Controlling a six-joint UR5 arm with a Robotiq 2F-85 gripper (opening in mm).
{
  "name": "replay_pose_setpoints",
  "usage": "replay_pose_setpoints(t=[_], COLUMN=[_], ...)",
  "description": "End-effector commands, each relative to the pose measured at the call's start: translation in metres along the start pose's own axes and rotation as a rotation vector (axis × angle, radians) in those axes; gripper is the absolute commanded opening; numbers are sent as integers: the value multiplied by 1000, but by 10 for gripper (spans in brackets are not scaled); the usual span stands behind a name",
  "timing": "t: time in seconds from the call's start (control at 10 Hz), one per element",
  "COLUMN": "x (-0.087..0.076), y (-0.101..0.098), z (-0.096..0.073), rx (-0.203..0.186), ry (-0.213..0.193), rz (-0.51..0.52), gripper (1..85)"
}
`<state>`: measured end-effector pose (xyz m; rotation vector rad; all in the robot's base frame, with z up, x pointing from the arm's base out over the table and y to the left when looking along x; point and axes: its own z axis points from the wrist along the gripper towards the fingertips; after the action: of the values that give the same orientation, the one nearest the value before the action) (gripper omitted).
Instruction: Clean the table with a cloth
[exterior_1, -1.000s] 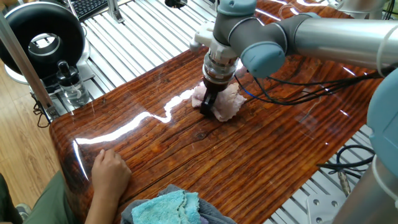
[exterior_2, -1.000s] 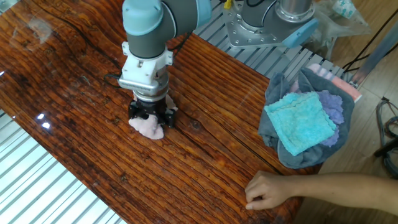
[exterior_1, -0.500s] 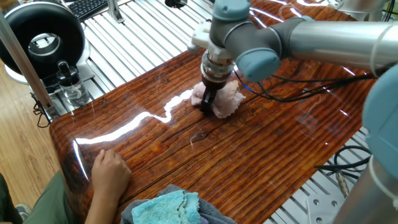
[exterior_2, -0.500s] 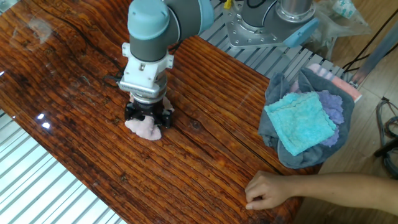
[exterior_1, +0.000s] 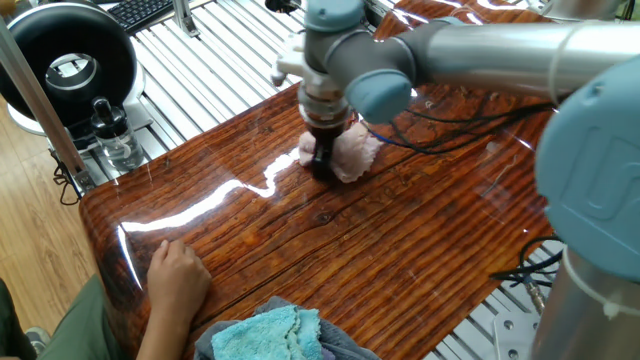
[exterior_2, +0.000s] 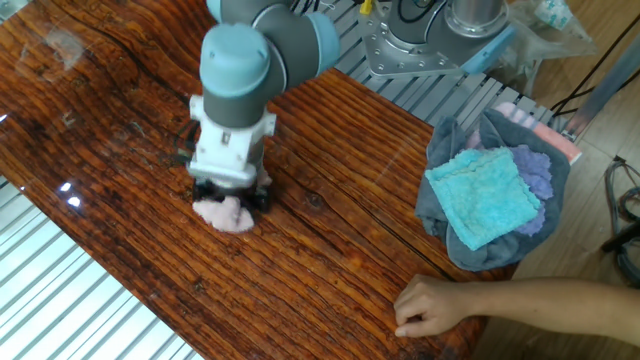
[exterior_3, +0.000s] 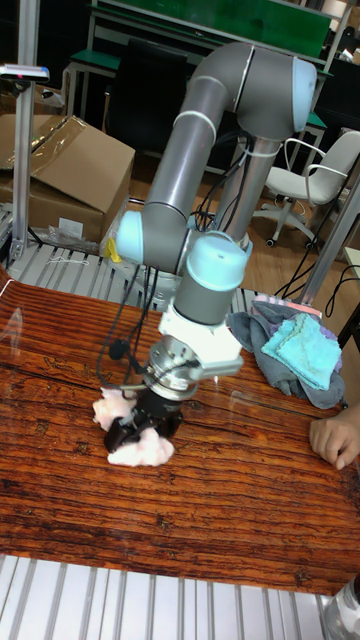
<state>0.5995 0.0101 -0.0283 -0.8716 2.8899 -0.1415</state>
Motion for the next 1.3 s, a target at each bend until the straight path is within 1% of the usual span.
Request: replay_pose_setpoints(t=[0.0,0.1,0.2,0.4,0.5,0.7,0.8,0.9,1.0,1.1,1.2], x=[-7,3,6,11,13,20,25,23,20,17,17], y=[3,0,-1,-4,-19,-57,-68,-90,-101,-110,-116], z=[-6,-4,-4,-11,-12,-15,-17,-22,-26,-30,-33], rx=[-32,-27,-23,-14,42,185,231,321,374,418,451], ry=[-6,-15,-14,-3,-5,13,14,3,-11,-18,-23], rz=[-20,-20,-20,-36,-94,-244,-281,-365,-414,-455,-473], gripper=[10,10,10,10,10,10,10,10,10,10,10])
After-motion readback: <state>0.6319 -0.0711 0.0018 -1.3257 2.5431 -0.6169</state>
